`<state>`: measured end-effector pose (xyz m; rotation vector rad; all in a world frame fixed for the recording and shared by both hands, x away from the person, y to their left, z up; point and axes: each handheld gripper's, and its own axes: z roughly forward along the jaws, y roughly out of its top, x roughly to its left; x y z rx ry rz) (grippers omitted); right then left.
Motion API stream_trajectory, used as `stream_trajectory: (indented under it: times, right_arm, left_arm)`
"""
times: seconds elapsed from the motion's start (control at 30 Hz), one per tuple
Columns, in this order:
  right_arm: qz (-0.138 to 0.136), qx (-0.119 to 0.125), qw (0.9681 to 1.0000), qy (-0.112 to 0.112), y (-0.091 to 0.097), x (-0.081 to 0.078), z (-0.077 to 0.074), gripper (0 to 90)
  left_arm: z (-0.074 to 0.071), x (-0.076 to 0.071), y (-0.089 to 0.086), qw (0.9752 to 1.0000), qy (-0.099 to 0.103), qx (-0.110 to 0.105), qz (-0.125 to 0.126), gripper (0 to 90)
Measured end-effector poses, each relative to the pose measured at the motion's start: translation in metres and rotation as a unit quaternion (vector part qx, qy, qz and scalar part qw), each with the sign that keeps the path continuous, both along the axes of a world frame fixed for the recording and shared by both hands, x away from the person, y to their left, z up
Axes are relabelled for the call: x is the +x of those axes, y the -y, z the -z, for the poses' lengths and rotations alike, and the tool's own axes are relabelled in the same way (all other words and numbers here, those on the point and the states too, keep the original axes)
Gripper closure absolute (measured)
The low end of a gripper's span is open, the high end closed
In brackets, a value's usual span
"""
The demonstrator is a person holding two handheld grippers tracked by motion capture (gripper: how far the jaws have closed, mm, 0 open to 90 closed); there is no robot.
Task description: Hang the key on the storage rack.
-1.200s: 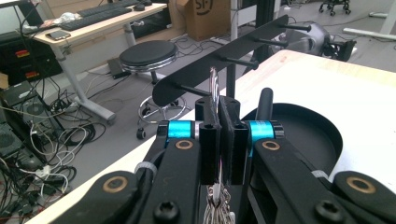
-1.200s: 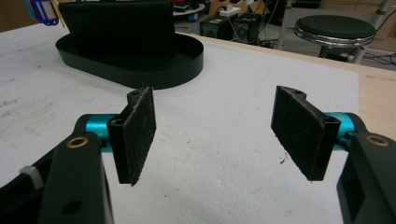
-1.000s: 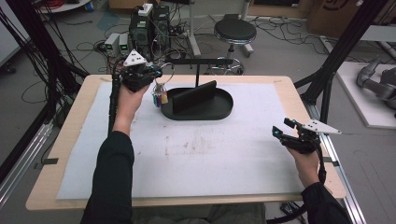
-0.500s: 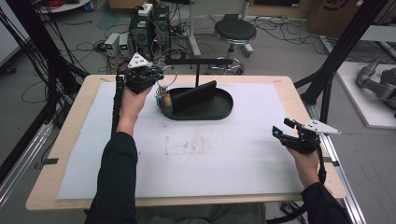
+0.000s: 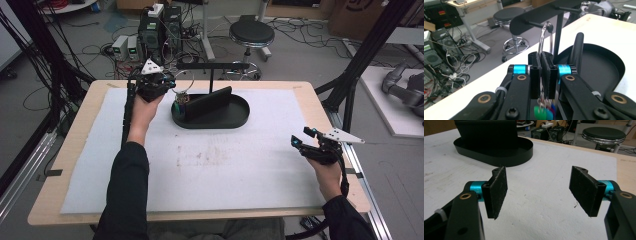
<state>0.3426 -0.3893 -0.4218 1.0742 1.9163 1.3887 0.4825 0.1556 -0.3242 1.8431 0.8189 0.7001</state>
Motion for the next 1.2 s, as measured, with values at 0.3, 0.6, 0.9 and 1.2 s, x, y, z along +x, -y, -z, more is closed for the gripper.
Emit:
stream_trajectory:
  times: [0.3,0.6,0.9,1.2]
  right_arm:
    - [0.000,-0.001,1.0000,0.001,-0.001,0.000,0.000,31.5]
    - [0.000,-0.003,1.0000,0.001,-0.001,0.000,0.000,31.5]
    - [0.000,-0.004,1.0000,-0.002,-0.001,0.000,0.000,31.4]
    - [0.004,-0.003,1.0000,-0.003,0.000,0.000,0.000,31.2]
  left_arm:
    - [0.001,-0.001,-0.004,0.9996,-0.006,-0.016,-0.023,73.6]
    - [-0.006,-0.020,-0.016,0.9982,0.000,-0.049,-0.034,50.6]
    - [-0.004,-0.059,-0.029,0.9968,0.015,-0.077,-0.017,36.6]
    - [0.016,-0.107,-0.038,0.9953,0.033,-0.091,0.009,24.6]
